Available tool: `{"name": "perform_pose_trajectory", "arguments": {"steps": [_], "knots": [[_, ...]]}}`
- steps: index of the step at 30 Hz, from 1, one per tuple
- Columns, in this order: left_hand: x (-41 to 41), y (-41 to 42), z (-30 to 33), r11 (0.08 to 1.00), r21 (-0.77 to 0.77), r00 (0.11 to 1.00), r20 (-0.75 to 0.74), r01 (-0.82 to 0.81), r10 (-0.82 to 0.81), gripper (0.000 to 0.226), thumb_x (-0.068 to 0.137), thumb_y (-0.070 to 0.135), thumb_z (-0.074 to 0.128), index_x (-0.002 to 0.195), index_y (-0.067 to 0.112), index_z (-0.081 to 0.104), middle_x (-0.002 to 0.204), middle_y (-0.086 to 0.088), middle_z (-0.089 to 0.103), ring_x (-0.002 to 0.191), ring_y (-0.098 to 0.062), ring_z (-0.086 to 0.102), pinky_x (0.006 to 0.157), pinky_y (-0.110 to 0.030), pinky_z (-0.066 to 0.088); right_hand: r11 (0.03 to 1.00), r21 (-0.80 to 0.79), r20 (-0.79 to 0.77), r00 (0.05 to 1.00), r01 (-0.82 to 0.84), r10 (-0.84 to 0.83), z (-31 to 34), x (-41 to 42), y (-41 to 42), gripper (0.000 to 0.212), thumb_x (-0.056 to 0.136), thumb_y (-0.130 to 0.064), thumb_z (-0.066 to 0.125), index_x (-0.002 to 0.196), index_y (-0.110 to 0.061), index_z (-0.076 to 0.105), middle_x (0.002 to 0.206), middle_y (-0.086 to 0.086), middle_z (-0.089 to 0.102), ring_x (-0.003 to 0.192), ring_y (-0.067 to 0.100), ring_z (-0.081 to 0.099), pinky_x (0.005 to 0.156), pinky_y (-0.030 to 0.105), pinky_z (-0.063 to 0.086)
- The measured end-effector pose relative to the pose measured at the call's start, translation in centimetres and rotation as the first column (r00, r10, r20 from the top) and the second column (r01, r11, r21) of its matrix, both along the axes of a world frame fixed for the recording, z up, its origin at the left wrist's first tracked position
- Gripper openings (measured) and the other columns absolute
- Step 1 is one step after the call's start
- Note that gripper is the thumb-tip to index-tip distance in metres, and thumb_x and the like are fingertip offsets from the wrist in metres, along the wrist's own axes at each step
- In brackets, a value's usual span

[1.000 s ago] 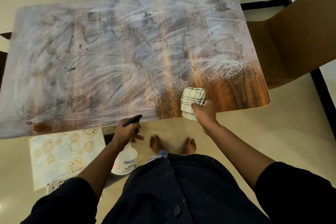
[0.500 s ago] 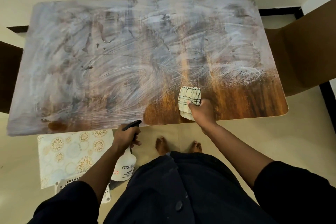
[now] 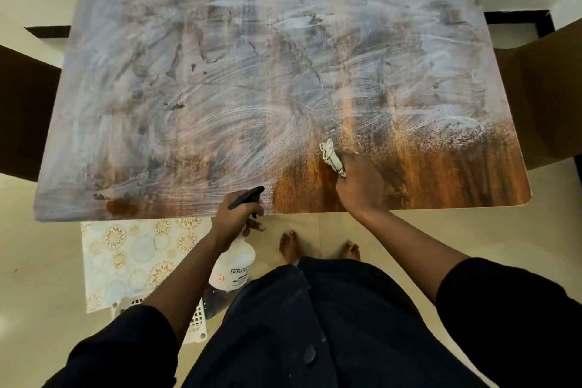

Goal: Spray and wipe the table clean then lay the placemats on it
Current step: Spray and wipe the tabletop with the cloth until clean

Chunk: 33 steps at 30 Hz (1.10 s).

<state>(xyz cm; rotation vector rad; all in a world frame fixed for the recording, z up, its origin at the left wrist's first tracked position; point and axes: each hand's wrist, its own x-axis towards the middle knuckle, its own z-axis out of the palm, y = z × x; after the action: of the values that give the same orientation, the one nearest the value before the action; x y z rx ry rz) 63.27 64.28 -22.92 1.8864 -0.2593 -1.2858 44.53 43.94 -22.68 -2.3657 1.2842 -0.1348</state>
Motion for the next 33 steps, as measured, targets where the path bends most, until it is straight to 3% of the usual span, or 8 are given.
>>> {"name": "perform_pose_trajectory", "arguments": {"steps": [2,4,9,13,16,20,28,33], "knots": [[-0.1,-0.2,0.0,1.0,-0.002,1.0,0.014,0.005,-0.005,0.007,0.089,-0.006,0.065,0.093,-0.001,0.069,0.082,-0.017,0.068,0.06,-0.038,0.07,0.04,-0.029,0.039,0.992,0.086,-0.142,0.984,-0.097,0.108,-1.8,-0.2,0.8,0.064,0.088,-0.003,0.058,0.148,-0.019,0.05,0.152,0.005,0.051,0.14,0.028,0.045,0.109,0.044,0.046],[-0.2,-0.3,-0.1,1.0,0.001,1.0,0.025,0.009,-0.009,0.005,0.089,-0.007,0.064,0.091,-0.006,0.068,0.081,-0.02,0.067,0.058,-0.037,0.07,0.04,-0.028,0.04,0.979,0.131,-0.242,0.953,-0.156,0.184,-3.5,-0.2,2.4,0.073,0.09,-0.004,0.057,0.157,-0.021,0.035,0.165,0.007,0.03,0.153,0.032,0.023,0.116,0.051,0.037],[-0.6,-0.8,-0.3,0.999,0.009,0.998,0.027,0.052,-0.052,0.013,0.091,-0.005,0.061,0.102,-0.006,0.069,0.077,-0.022,0.068,0.057,-0.037,0.072,0.038,-0.027,0.039,0.952,0.125,-0.233,0.924,-0.28,0.302,-5.6,0.9,5.3,0.076,0.097,-0.004,0.045,0.163,-0.026,0.013,0.17,0.013,-0.001,0.156,0.036,-0.007,0.127,0.049,0.008],[-1.0,-1.6,-0.2,0.991,0.01,0.99,0.04,0.136,-0.136,0.021,0.092,-0.003,0.059,0.109,0.0,0.07,0.076,-0.022,0.07,0.059,-0.039,0.073,0.039,-0.026,0.039,0.908,0.122,-0.194,0.888,-0.4,0.417,-6.1,0.7,5.8,0.072,0.104,-0.018,0.043,0.163,-0.025,0.003,0.169,0.012,-0.016,0.153,0.034,-0.022,0.125,0.045,-0.005],[-1.6,-2.5,-0.3,0.983,0.027,0.981,0.056,0.184,-0.185,0.014,0.092,-0.002,0.06,0.101,-0.008,0.068,0.081,-0.029,0.07,0.061,-0.04,0.075,0.042,-0.026,0.038,0.886,0.109,-0.172,0.869,-0.451,0.464,-6.8,-0.6,4.8,0.07,0.106,-0.013,0.039,0.163,-0.019,0.0,0.168,0.009,-0.019,0.153,0.031,-0.023,0.126,0.042,-0.006],[-3.1,-4.4,0.0,0.967,0.014,0.966,0.05,0.255,-0.255,0.018,0.09,0.001,0.062,0.106,-0.002,0.07,0.081,-0.027,0.073,0.065,-0.042,0.076,0.042,-0.026,0.04,0.899,0.107,-0.135,0.889,-0.425,0.437,-7.4,-3.1,3.0,0.069,0.103,-0.007,0.038,0.163,-0.015,0.005,0.17,0.006,-0.012,0.155,0.026,-0.017,0.128,0.041,0.0],[-8.1,-9.9,1.1,0.946,-0.047,0.947,0.039,0.321,-0.32,0.023,0.096,-0.001,0.063,0.102,0.02,0.07,0.073,-0.01,0.074,0.063,-0.037,0.076,0.043,-0.027,0.039,0.981,0.154,-0.244,0.958,-0.116,0.152,-6.6,-12.1,-3.8,0.065,0.106,-0.019,0.038,0.163,-0.014,0.01,0.17,0.005,-0.009,0.157,0.026,-0.01,0.127,0.04,0.005],[-11.2,-13.0,1.2,0.934,-0.046,0.934,0.038,0.356,-0.354,0.014,0.096,0.0,0.063,0.108,-0.001,0.069,0.078,-0.019,0.072,0.065,-0.04,0.076,0.04,-0.026,0.04,0.985,0.112,-0.329,0.94,0.132,-0.088,-6.0,-19.5,-9.8,0.064,0.106,-0.022,0.039,0.163,-0.013,0.011,0.171,0.012,-0.001,0.157,0.031,-0.004,0.125,0.04,0.008]]}}
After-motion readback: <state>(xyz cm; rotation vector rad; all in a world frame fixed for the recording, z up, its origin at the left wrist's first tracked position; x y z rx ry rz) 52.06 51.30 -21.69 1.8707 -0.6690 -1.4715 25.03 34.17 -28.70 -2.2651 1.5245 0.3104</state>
